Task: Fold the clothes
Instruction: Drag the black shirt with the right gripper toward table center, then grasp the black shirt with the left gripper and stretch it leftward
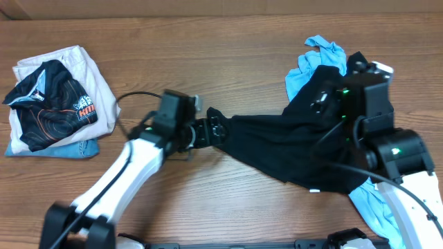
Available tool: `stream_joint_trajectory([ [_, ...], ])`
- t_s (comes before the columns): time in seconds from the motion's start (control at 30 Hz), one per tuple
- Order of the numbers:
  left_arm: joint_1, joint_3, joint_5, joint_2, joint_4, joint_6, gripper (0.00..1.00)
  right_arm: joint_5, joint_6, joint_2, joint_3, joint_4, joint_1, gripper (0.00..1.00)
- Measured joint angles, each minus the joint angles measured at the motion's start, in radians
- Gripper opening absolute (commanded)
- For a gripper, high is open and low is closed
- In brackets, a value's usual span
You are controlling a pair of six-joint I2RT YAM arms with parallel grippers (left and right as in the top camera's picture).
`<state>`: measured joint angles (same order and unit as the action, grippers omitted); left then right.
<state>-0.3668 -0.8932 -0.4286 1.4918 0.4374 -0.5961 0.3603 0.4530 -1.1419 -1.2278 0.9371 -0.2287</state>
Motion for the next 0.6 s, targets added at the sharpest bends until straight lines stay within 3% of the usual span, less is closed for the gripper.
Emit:
stream_joint_trajectory([
  [0.3, -0.116, -0.002, -0.002, 0.242, -0.223, -0.184, 0.88, -0.078, 0.021, 0.0, 0.0, 0.056, 0.113, 1.0],
  [0.33, -0.118, -0.003, 0.002, 0.261, -0.243, -0.192, 0.79, -0.083, 0.022, 0.0, 0.0, 0.058, 0.113, 1.0],
  [0.37, -0.118, -0.003, 0.003, 0.272, -0.25, -0.202, 0.64, -0.084, 0.022, 0.0, 0.0, 0.06, 0.114, 1.0],
  [0.4, -0.118, -0.005, 0.008, 0.277, -0.259, -0.219, 0.28, -0.087, 0.022, 0.0, 0.0, 0.061, 0.114, 1.0],
  [0.43, -0.118, -0.005, 0.011, 0.282, -0.266, -0.23, 0.06, -0.089, 0.022, 0.0, 0.0, 0.064, 0.115, 1.0],
  [0.6, -0.118, -0.006, 0.02, 0.314, -0.33, -0.246, 0.04, -0.092, 0.022, 0.0, 0.0, 0.079, 0.116, 1.0],
])
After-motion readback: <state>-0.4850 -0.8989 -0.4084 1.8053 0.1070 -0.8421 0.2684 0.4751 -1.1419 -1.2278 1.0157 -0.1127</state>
